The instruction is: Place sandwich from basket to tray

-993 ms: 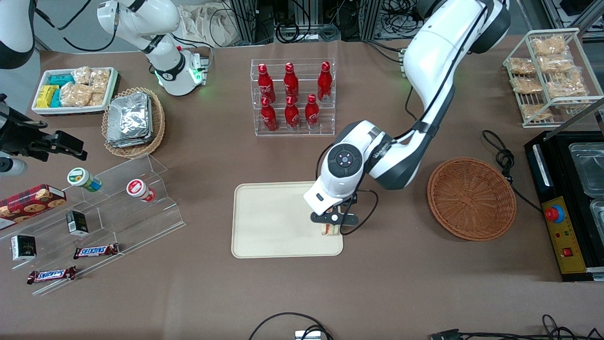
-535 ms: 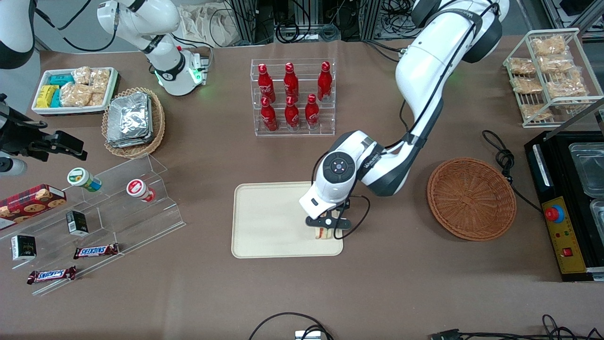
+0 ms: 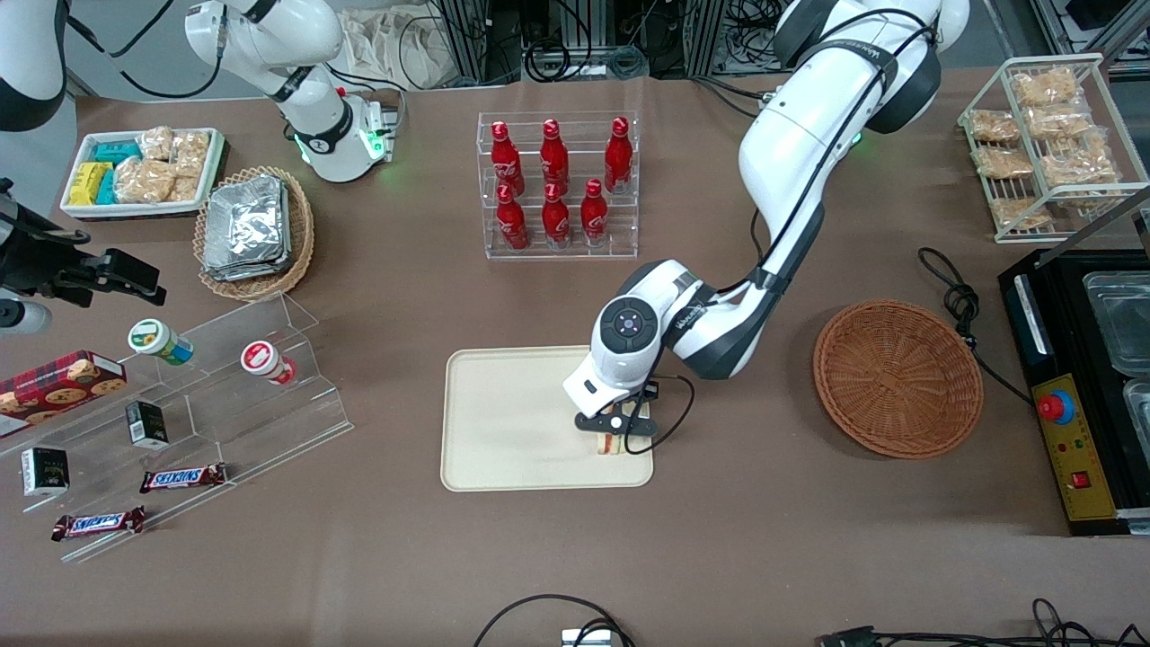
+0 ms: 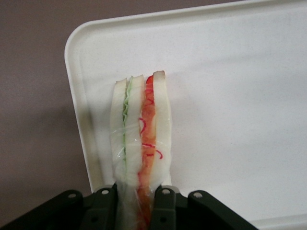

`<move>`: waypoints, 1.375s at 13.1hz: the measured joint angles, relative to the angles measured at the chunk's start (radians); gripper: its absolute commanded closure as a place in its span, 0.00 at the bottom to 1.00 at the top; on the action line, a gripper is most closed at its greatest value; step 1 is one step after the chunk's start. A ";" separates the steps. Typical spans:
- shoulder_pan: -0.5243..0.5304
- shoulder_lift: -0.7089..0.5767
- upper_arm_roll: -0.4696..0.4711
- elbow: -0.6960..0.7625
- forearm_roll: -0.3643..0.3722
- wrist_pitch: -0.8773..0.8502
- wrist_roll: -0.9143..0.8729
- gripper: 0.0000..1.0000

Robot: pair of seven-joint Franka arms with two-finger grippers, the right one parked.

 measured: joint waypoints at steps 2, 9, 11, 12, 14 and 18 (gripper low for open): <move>0.000 0.001 0.000 0.000 0.001 0.018 -0.027 0.56; 0.000 0.011 0.000 0.002 0.001 0.094 -0.178 0.00; -0.001 0.010 0.000 0.012 0.002 0.096 -0.224 0.00; -0.001 0.009 0.000 0.021 0.002 0.095 -0.236 0.00; 0.001 -0.010 0.001 0.043 0.002 0.067 -0.261 0.00; 0.001 -0.117 0.049 0.075 0.005 -0.086 -0.279 0.00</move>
